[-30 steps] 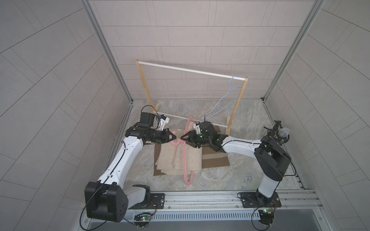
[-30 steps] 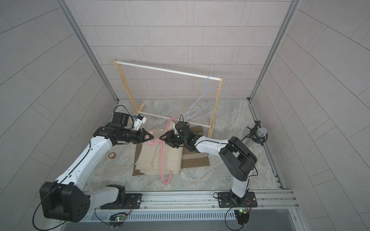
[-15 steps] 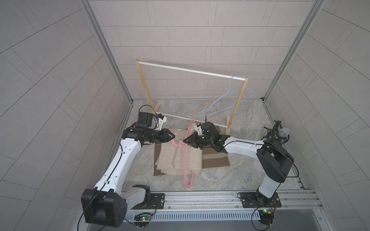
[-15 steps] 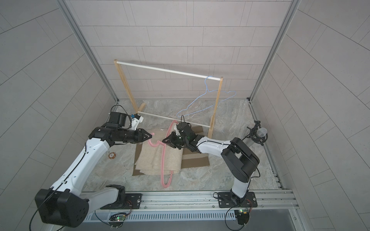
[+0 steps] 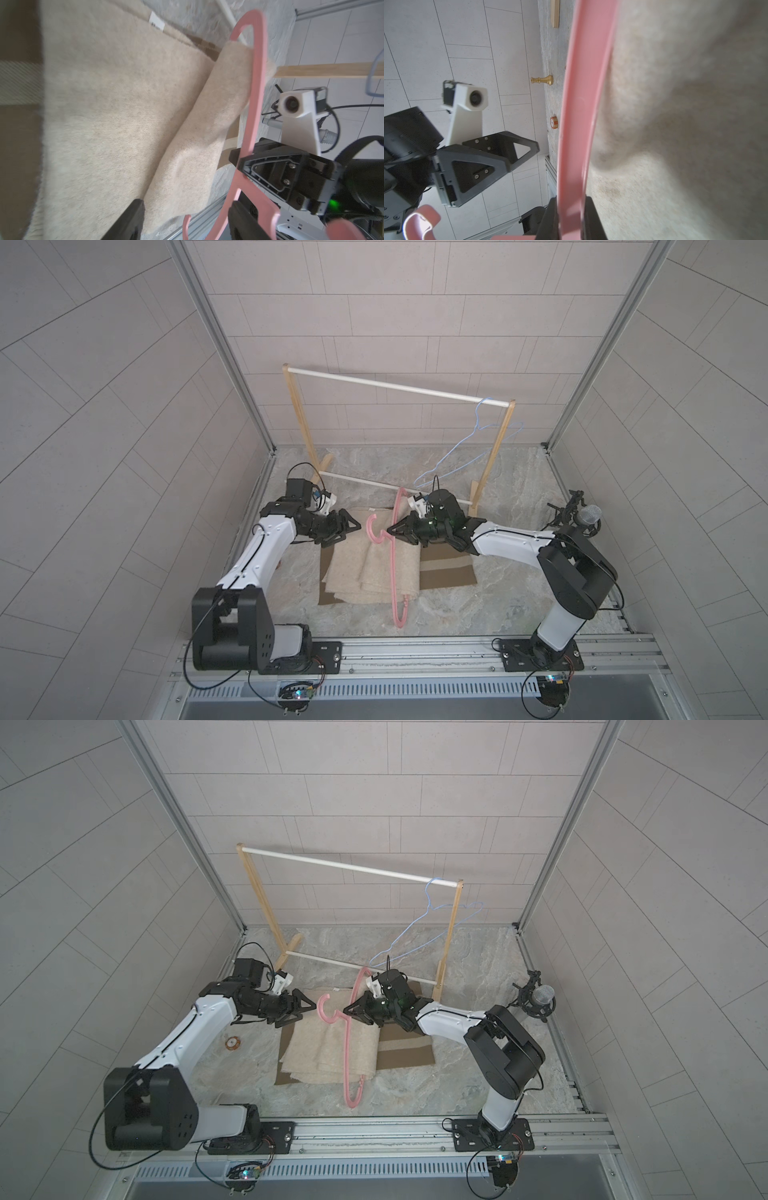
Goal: Hang the scarf on the hanger
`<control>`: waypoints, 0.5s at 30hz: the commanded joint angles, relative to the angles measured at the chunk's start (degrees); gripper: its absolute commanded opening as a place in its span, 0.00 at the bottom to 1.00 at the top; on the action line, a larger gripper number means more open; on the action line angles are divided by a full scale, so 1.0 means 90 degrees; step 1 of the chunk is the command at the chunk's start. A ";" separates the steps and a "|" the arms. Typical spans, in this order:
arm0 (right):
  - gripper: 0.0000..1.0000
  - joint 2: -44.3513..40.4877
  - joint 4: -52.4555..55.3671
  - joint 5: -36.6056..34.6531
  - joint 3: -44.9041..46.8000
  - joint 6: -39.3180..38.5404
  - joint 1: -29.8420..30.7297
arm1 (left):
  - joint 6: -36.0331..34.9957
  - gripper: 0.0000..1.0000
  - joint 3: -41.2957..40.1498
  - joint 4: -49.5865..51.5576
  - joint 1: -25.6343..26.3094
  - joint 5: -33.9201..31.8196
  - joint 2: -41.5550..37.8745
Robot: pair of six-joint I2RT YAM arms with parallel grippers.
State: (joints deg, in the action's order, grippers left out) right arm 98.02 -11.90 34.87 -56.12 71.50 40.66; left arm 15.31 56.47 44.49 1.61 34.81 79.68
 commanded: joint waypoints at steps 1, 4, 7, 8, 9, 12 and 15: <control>0.03 -0.0164 -0.0261 0.0150 0.0068 -0.0063 -0.0035 | -0.0293 0.66 -0.0009 -0.0004 0.0450 0.0357 0.0361; 0.03 -0.0152 -0.0326 0.0178 0.0078 -0.0009 -0.0049 | -0.0237 0.67 0.0064 -0.0110 0.0755 0.0313 0.0790; 0.04 -0.0120 -0.0440 0.0211 0.0111 0.0077 -0.0040 | -0.0199 0.67 0.0181 -0.0128 0.0956 0.0150 0.1082; 0.04 -0.0116 -0.0470 0.0226 0.0117 0.0099 -0.0045 | -0.0177 0.67 0.0210 -0.0125 0.1007 0.0060 0.1141; 0.04 -0.0118 -0.0499 0.0243 0.0127 0.0122 -0.0046 | -0.0140 0.67 0.0237 -0.0120 0.1060 -0.0125 0.1219; 0.04 -0.0142 -0.0499 0.0240 0.0143 0.0128 -0.0043 | -0.0065 0.67 0.0306 -0.0120 0.1170 -0.0452 0.1422; 0.04 -0.0157 -0.0488 0.0230 0.0157 0.0110 -0.0044 | -0.0002 0.67 0.0391 -0.0124 0.1358 -0.0777 0.1630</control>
State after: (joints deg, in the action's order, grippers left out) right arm 98.02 -14.41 36.23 -55.07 72.42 40.38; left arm 14.92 58.28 43.55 12.51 31.38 93.06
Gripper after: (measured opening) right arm 0.146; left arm 0.669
